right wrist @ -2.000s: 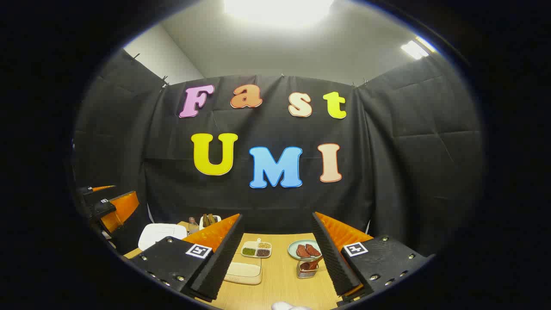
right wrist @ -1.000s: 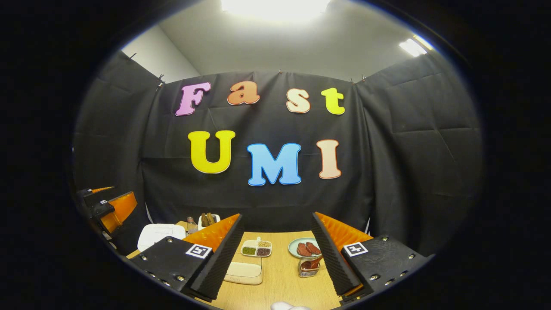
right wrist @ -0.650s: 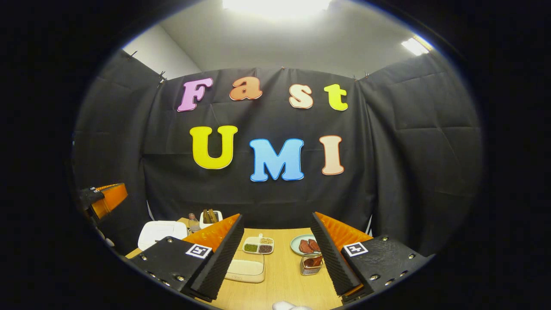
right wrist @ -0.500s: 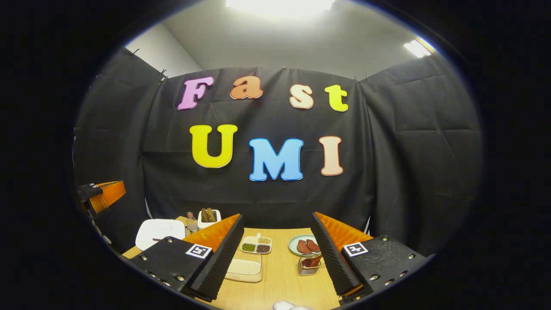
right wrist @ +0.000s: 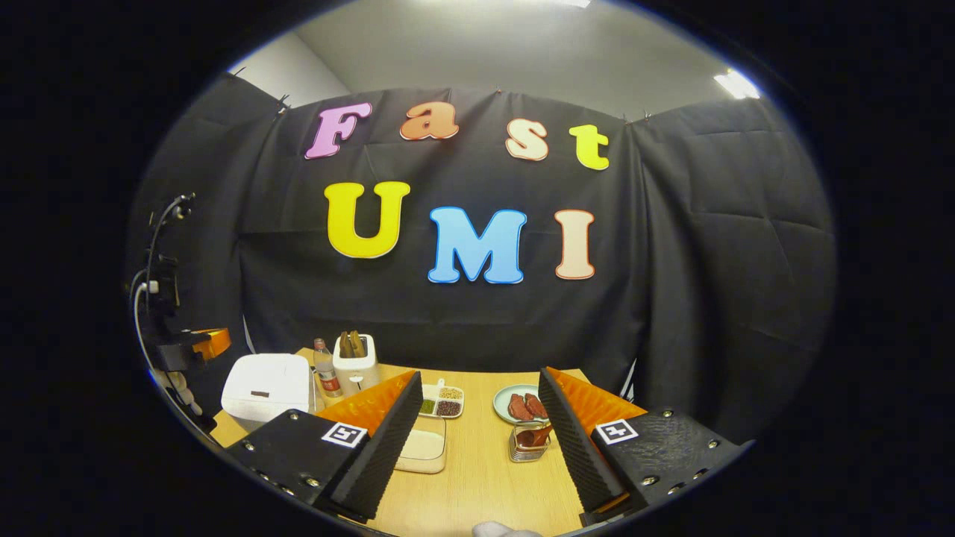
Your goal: Close the left gripper, press the button to open the rice cooker; take a wooden spoon from the chopstick holder with the right hand, scoop a spoonful of rice and pour it into the rice cooker, then put the wooden spoon back into the chopstick holder.
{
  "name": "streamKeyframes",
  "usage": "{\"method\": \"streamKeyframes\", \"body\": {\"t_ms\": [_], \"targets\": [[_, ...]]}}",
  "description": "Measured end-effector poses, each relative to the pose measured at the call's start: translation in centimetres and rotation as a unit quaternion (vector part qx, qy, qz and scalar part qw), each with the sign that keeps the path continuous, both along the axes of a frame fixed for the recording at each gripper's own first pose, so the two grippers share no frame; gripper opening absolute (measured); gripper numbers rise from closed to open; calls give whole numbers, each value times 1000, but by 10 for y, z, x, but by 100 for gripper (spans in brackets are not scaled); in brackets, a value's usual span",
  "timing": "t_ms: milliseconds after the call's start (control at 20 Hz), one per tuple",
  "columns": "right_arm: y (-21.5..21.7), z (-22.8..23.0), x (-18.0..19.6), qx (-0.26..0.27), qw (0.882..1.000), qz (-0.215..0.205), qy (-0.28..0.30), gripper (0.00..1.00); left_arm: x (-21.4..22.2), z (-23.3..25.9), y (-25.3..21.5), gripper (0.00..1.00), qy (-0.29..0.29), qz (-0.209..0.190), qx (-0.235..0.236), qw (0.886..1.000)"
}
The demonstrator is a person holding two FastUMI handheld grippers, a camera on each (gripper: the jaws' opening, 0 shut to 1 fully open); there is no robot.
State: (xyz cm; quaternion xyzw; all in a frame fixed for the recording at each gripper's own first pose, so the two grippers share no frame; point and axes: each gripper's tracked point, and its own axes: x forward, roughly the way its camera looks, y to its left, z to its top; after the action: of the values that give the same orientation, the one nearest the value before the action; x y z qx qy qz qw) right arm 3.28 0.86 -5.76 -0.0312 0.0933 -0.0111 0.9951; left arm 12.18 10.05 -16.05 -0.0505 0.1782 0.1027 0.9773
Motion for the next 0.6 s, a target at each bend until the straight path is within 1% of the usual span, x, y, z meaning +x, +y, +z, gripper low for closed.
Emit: {"method": "streamKeyframes", "body": {"t_ms": [150, 200, 300, 400, 500, 600], "targets": [[-2, -15, 5, -15, 1000, -1, 24, 95, 20, -61, 13, 9, 47, 22, -3, 999], [-4, -19, 6, -19, 999, -4, 31, 95, 22, -77, 19, 9, 59, 26, 1, 998], [-5, -23, 8, -22, 999, -6, 39, 96, 24, -107, 27, 9, 89, 36, -5, 995], [-5, -26, 9, -20, 999, -5, 44, 95, 27, -130, 33, 9, 116, 47, -8, 992], [-6, -28, 8, -20, 999, -5, 47, 96, 32, -150, 39, 9, 127, 54, 4, 990], [-8, -29, 9, -19, 999, -7, 47, 96, 26, -170, 35, 9, 161, 56, -5, 985]]}}
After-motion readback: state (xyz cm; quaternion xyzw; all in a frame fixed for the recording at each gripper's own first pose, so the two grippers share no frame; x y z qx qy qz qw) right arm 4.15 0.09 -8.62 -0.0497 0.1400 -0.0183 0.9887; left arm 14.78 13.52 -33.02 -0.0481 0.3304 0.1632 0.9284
